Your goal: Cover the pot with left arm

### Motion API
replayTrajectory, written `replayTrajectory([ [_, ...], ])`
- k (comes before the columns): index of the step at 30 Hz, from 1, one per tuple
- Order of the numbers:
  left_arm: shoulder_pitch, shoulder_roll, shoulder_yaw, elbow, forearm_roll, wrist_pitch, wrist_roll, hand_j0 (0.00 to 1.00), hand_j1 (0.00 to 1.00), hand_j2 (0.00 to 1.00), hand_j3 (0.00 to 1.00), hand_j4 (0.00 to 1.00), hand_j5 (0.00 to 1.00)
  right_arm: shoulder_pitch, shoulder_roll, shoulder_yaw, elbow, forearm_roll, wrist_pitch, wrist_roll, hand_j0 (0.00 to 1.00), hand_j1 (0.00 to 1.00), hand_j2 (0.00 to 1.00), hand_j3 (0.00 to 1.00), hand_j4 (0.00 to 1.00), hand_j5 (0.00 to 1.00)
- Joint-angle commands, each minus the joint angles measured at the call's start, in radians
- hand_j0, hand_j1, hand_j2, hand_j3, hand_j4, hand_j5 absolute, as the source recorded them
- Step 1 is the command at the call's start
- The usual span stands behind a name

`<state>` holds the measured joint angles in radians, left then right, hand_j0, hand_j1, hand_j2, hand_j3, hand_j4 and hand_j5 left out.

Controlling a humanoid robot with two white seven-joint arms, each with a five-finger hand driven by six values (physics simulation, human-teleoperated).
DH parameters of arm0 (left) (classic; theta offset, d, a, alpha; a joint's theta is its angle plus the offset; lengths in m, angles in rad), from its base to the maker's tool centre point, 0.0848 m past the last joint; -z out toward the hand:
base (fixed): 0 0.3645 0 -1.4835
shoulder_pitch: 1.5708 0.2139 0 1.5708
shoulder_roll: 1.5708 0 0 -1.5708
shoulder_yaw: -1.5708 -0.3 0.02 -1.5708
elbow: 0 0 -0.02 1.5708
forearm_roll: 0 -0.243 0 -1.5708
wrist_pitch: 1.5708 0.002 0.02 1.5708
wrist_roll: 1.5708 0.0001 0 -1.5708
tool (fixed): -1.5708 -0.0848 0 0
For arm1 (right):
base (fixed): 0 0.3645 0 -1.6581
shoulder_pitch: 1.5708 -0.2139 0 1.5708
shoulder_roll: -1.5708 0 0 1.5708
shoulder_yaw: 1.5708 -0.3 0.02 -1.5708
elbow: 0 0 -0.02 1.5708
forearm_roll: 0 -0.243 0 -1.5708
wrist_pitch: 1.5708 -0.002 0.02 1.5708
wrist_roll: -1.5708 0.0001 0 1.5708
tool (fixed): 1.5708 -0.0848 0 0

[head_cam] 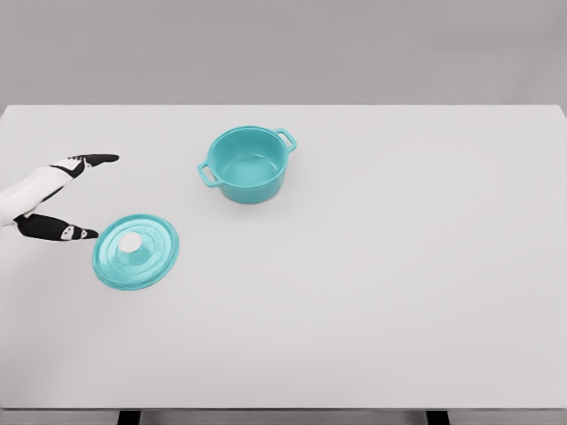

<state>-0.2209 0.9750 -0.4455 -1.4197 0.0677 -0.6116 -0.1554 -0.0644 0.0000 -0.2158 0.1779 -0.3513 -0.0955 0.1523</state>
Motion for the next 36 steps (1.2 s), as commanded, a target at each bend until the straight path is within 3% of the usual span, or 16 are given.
replayTrajectory([
  [1, 0.000, 0.001, -0.002, -0.004, 0.027, 0.001, 0.000, 1.00, 1.00, 1.00, 1.00, 1.00, 1.00, 0.000, 0.000, 0.004, 0.002, 0.000, -0.001, 0.001, 1.00, 1.00, 1.00, 1.00, 1.00, 1.00],
  [3, 0.002, 0.001, -0.021, -0.022, 0.052, 0.001, 0.000, 1.00, 1.00, 1.00, 1.00, 1.00, 1.00, 0.002, 0.000, 0.003, 0.000, 0.000, 0.000, 0.000, 1.00, 1.00, 1.00, 1.00, 1.00, 1.00],
  [5, 0.011, 0.011, -0.088, -0.129, 0.136, 0.001, 0.000, 1.00, 1.00, 1.00, 1.00, 1.00, 1.00, 0.003, 0.000, 0.004, 0.000, 0.000, 0.000, 0.000, 1.00, 1.00, 1.00, 1.00, 1.00, 1.00],
  [7, 0.011, 0.048, -0.130, -0.156, 0.184, 0.001, 0.000, 1.00, 1.00, 1.00, 1.00, 1.00, 1.00, 0.002, 0.000, 0.003, 0.002, 0.000, 0.000, 0.000, 1.00, 1.00, 1.00, 1.00, 1.00, 1.00],
  [12, 0.020, 0.083, -0.124, -0.154, 0.222, 0.001, 0.016, 1.00, 1.00, 1.00, 1.00, 1.00, 1.00, 0.002, 0.000, 0.003, 0.002, 0.000, 0.000, 0.000, 1.00, 1.00, 1.00, 1.00, 1.00, 1.00],
  [16, 0.025, 0.145, -0.068, -0.280, 0.264, 0.001, 0.025, 1.00, 1.00, 1.00, 1.00, 1.00, 1.00, 0.002, 0.000, 0.004, 0.000, 0.000, 0.000, 0.000, 1.00, 1.00, 1.00, 1.00, 1.00, 1.00],
  [17, 0.026, 0.145, -0.076, -0.280, 0.290, 0.001, 0.022, 1.00, 1.00, 1.00, 1.00, 1.00, 1.00, 0.002, 0.000, 0.003, 0.000, 0.000, 0.000, 0.000, 1.00, 1.00, 1.00, 1.00, 1.00, 1.00],
  [18, 0.078, 0.146, -0.079, -0.278, 0.316, 0.001, 0.025, 1.00, 1.00, 1.00, 1.00, 1.00, 1.00, 0.002, 0.000, 0.004, 0.000, 0.000, 0.000, 0.000, 1.00, 1.00, 1.00, 1.00, 1.00, 1.00],
  [21, 0.100, 0.152, -0.082, -0.268, 0.308, 0.001, 0.017, 1.00, 1.00, 1.00, 1.00, 1.00, 1.00, 0.002, 0.000, 0.003, 0.000, 0.000, 0.000, 0.000, 1.00, 1.00, 1.00, 1.00, 1.00, 1.00],
  [25, 0.101, 0.143, -0.084, -0.266, 0.316, 0.001, 0.016, 1.00, 1.00, 1.00, 1.00, 1.00, 1.00, 0.002, 0.000, 0.004, 0.002, 0.000, 0.000, 0.000, 1.00, 1.00, 1.00, 1.00, 1.00, 1.00],
  [29, 0.098, 0.083, -0.091, -0.235, 0.284, 0.001, 0.017, 0.82, 0.82, 0.82, 0.82, 0.82, 0.82, 0.002, 0.000, 0.004, 0.000, 0.000, 0.000, 0.000, 1.00, 1.00, 1.00, 1.00, 1.00, 1.00],
  [36, 0.100, 0.077, -0.105, -0.199, 0.274, 0.001, 0.016, 0.82, 0.82, 0.82, 0.82, 0.82, 0.82, 0.002, 0.000, 0.004, 0.002, 0.000, -0.001, 0.000, 1.00, 1.00, 1.00, 1.00, 1.00, 1.00],
])
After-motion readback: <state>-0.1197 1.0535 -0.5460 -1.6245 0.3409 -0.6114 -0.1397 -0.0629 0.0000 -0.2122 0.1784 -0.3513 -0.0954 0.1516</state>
